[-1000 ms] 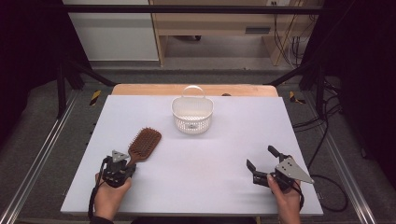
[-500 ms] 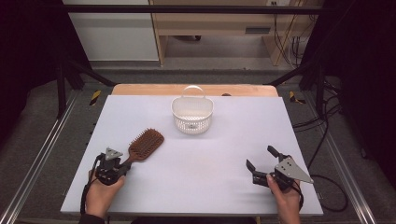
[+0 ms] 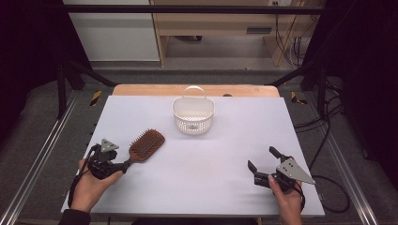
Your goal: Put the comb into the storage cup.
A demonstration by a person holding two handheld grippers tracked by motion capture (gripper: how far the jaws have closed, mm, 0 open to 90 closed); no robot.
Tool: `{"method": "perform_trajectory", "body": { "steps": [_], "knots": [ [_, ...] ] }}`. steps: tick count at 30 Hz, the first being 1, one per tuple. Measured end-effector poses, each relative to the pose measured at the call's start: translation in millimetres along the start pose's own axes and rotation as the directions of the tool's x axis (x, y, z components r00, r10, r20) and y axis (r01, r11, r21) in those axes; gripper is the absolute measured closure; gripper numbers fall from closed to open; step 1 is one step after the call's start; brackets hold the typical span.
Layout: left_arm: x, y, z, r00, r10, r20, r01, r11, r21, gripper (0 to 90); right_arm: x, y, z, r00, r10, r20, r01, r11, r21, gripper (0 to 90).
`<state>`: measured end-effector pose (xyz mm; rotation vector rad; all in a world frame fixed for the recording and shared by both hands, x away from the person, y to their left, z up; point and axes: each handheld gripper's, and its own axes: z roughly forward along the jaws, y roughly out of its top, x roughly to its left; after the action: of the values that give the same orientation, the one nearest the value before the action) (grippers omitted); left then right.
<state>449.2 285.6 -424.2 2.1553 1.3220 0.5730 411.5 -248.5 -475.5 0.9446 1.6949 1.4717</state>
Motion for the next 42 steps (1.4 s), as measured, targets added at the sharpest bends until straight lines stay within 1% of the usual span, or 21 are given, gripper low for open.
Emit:
{"method": "perform_trajectory", "body": {
  "steps": [1,3,5,6,9,10,11,13,15,18,20,21,24,26,29,31,35,40,42],
  "knots": [
    [0.7,1.7,-1.5,1.0000,0.000,0.001,0.000,1.0000,-0.007,27.3,0.0,-0.2,0.0,1.0000,0.000,-0.003,0.000,1.000,0.000,5.4],
    [1.5,4.3,-3.1,1.0000,0.009,-0.004,-0.009,0.9999,-0.010,20.5,0.4,-0.5,0.4,1.0000,-0.002,-0.004,0.002,1.000,0.002,5.2],
    [2.7,7.4,-4.2,0.9999,0.015,-0.009,-0.015,0.9999,-0.001,12.5,1.0,-0.8,0.9,1.0000,-0.007,-0.005,0.007,1.000,0.005,5.2],
    [3.4,8.9,-4.2,0.9998,0.018,-0.005,-0.018,0.9998,0.003,11.0,1.2,-1.0,1.1,1.0000,-0.008,-0.005,0.008,1.000,0.007,5.1],
    [5.3,12.3,-1.3,0.9993,0.034,0.013,-0.035,0.9992,0.021,7.8,1.7,-1.5,1.8,1.0000,-0.009,-0.005,0.009,1.000,0.012,5.1],
    [5.3,12.3,-1.3,0.9993,0.034,0.013,-0.035,0.9992,0.021,7.1,1.8,-1.6,1.9,0.9999,-0.010,-0.004,0.010,1.000,0.013,5.1],
    [6.2,14.1,3.0,0.9990,0.044,0.014,-0.044,0.9983,0.039,7.0,1.7,-1.7,2.0,0.9999,-0.010,-0.005,0.010,1.000,0.014,5.1],
    [7.1,15.0,7.0,0.9988,0.047,0.010,-0.047,0.9976,0.050,6.9,1.8,-1.9,2.0,0.9999,-0.011,-0.005,0.011,1.000,0.016,5.1],
    [9.0,15.3,12.6,0.9991,0.041,0.009,-0.041,0.9972,0.062,7.0,1.8,-2.0,2.1,0.9999,-0.012,-0.006,0.012,1.000,0.017,5.1],
    [12.2,14.8,21.3,0.9994,0.022,0.028,-0.025,0.9955,0.092,7.4,1.5,-1.8,1.8,0.9999,-0.010,-0.005,0.010,1.000,0.016,5.1],
    [13.2,14.5,26.3,0.9990,0.023,0.038,-0.027,0.9937,0.109,7.4,1.2,-1.9,1.7,1.0000,-0.009,-0.004,0.009,1.000,0.016,5.1],
    [13.4,14.6,28.1,0.9991,0.022,0.036,-0.026,0.9933,0.112,7.5,1.2,-1.9,1.8,1.0000,-0.008,-0.005,0.008,1.000,0.016,5.2],
    [12.7,14.2,31.8,0.9984,0.026,0.051,-0.033,0.9915,0.126,8.6,1.1,-1.8,1.8,1.0000,-0.008,-0.005,0.008,1.000,0.015,5.2],
    [13.0,13.7,33.1,0.9978,0.039,0.053,-0.046,0.9893,0.138,10.9,0.9,-1.8,1.7,1.0000,-0.008,-0.004,0.008,1.000,0.015,5.2],
    [13.5,13.1,33.5,0.9969,0.039,0.068,-0.049,0.9880,0.147,17.1,1.1,-1.9,1.9,1.0000,-0.009,-0.004,0.009,1.000,0.017,5.2],
    [13.2,12.8,33.3,0.9956,0.054,0.077,-0.065,0.9858,0.155,21.9,1.3,-1.9,1.9,1.0000,-0.008,-0.005,0.008,1.000,0.017,5.2],
    [12.0,12.9,32.5,0.9930,0.069,0.096,-0.084,0.9826,0.166,28.4,1.1,-2.0,2.1,1.0000,-0.009,-0.005,0.009,1.000,0.020,5.2],
    [9.7,13.4,33.9,0.9912,0.083,0.103,-0.100,0.9784,0.181,38.0,1.2,-2.2,2.3,0.9999,-0.010,-0.005,0.010,1.000,0.021,5.1],
    [9.3,13.4,35.5,0.9913,0.083,0.103,-0.102,0.9750,0.198,41.5,1.2,-2.2,2.3,0.9999,-0.009,-0.005,0.009,1.000,0.022,5.2]
  ]
}}
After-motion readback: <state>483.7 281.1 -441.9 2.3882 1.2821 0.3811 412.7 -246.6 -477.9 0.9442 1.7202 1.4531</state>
